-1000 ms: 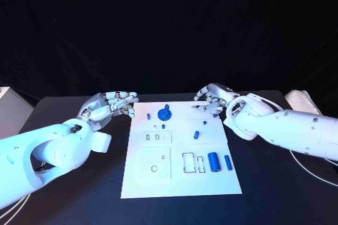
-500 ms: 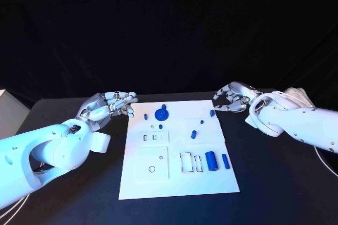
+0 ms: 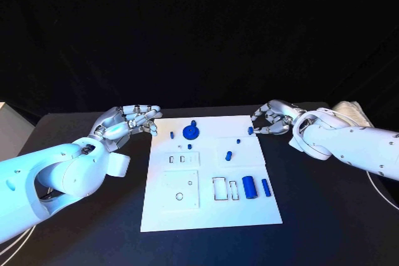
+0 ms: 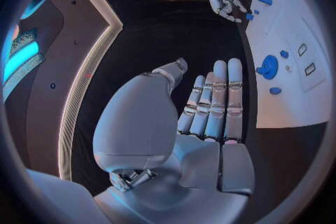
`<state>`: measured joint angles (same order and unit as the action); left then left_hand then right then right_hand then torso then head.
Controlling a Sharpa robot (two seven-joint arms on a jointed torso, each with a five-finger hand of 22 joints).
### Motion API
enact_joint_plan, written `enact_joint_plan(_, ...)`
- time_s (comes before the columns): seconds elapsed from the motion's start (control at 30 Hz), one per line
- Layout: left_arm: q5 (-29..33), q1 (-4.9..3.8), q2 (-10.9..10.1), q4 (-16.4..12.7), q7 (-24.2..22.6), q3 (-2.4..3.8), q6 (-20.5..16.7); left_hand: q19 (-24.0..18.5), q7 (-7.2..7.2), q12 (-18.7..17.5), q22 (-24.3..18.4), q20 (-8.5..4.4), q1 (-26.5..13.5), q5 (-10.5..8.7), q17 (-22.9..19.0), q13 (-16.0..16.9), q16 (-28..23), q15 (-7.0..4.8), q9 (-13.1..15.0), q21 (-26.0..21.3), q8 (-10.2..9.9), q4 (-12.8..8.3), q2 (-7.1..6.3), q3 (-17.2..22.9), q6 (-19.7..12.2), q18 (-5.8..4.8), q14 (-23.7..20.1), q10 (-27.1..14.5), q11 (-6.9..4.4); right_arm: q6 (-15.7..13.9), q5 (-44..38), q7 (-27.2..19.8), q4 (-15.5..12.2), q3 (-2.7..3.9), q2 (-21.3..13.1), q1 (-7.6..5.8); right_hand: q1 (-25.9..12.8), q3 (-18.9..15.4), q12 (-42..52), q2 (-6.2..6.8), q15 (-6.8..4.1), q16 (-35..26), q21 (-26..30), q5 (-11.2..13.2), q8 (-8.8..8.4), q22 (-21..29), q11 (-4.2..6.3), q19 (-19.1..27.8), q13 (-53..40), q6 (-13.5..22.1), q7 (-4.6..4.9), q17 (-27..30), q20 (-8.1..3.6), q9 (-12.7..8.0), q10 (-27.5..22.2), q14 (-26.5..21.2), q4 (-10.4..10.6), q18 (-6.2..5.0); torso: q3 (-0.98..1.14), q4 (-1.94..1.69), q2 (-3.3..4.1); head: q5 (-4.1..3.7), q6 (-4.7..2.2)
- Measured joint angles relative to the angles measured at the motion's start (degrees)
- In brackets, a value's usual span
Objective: Assemble the parts on the task board
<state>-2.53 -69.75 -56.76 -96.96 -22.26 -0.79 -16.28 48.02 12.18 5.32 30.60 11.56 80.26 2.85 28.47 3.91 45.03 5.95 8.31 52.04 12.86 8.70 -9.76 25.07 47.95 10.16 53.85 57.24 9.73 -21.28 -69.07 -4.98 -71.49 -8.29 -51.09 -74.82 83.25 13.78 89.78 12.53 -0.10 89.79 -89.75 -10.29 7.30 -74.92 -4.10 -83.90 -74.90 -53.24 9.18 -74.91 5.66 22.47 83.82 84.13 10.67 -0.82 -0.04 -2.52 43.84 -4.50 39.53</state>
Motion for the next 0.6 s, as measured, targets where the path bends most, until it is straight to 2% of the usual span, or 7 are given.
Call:
enact_joint_plan(0.37,-0.02,0.00,0.03,0.17,0.01,0.00,0.07,0.00,0.00,0.00,0.00,0.00,0.00,0.00,0.00,0.00,0.00,0.00,0.00,0.00,0.00,0.00,0.00,0.00,0.00,0.00,0.00,0.00,0.00,0.91,-0.21,-0.26,1.09,-0.07,0.91,0.65,0.30,0.24,0.00,-0.30,0.00,0.00,0.00,-0.37,0.00,0.01,-0.20,-0.10,0.00,0.00,0.00,0.00,0.31,0.00,0.20,0.00,-0.24,0.00,-0.07,0.04,-0.09,0.23,0.38)
enact_joint_plan(0.6,-0.05,0.00,0.05,0.26,0.02,0.00,0.10,0.00,0.00,0.00,0.11,0.00,0.00,0.00,-0.07,0.00,0.00,0.21,0.00,0.00,0.00,0.00,0.00,0.00,0.00,0.00,-0.21,0.00,0.00,1.22,-0.30,-0.25,1.54,-0.11,1.66,0.82,0.54,0.96,0.00,-0.54,0.00,0.00,0.00,-1.00,0.00,0.01,-0.20,-0.10,0.00,-0.08,0.03,0.00,0.31,0.00,0.20,0.00,-0.26,0.00,-0.03,0.10,-0.11,0.27,0.40)
